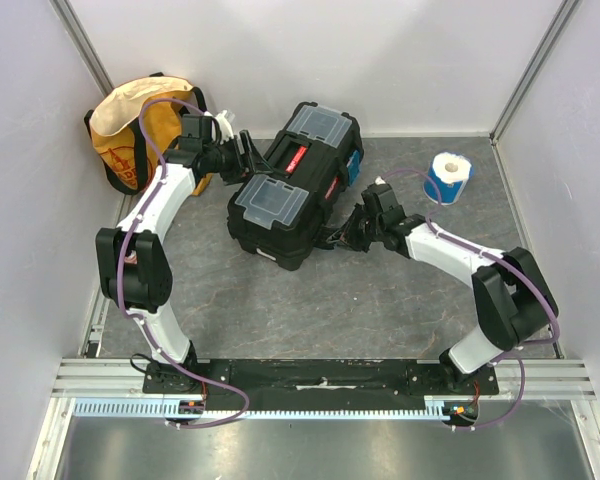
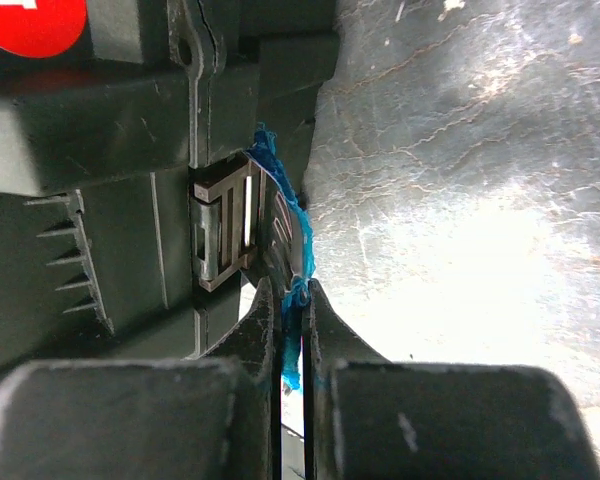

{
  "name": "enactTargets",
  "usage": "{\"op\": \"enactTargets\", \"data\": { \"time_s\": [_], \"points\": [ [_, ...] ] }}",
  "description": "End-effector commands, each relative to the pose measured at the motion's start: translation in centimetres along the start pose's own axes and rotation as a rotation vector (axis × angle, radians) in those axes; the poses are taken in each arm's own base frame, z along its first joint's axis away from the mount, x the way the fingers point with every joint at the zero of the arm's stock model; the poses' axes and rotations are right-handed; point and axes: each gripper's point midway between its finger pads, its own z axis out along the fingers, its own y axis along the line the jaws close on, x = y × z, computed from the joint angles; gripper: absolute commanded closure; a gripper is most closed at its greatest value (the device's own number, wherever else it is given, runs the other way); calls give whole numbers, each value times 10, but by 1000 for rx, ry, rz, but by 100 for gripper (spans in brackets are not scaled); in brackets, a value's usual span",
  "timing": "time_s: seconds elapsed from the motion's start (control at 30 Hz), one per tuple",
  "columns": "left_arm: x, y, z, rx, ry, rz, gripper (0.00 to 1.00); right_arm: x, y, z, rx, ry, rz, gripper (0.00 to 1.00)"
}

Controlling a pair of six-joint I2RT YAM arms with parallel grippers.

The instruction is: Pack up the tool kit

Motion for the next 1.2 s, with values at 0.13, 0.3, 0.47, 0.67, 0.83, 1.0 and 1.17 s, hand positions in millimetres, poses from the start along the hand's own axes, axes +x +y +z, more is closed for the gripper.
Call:
{"op": "enactTargets", "data": {
  "time_s": [0.13,0.3,0.47,0.67,0.83,1.0,1.17],
  "points": [
    [90,0,18,-33,298,-178,28,-49,57,-48,-55,-173,-124,100],
    [91,0,18,-30,302,-182,28,-56,73,-61,-75,-197,-135,100],
    [91,-1,18,-30,303,-181,28,-64,85,-76,-75,-229,-151,100],
    [91,-1,19,-30,304,-181,28,-67,87,-83,-53,-236,-171,100],
    [92,1,19,-33,304,-181,28,-69,96,-88,-71,-246,-181,100],
    [92,1,21,-32,309,-183,28,-72,103,-87,-82,-245,-193,97],
    [93,2,21,-34,310,-178,28,-75,115,-82,-119,-248,-195,82]
  ]
}}
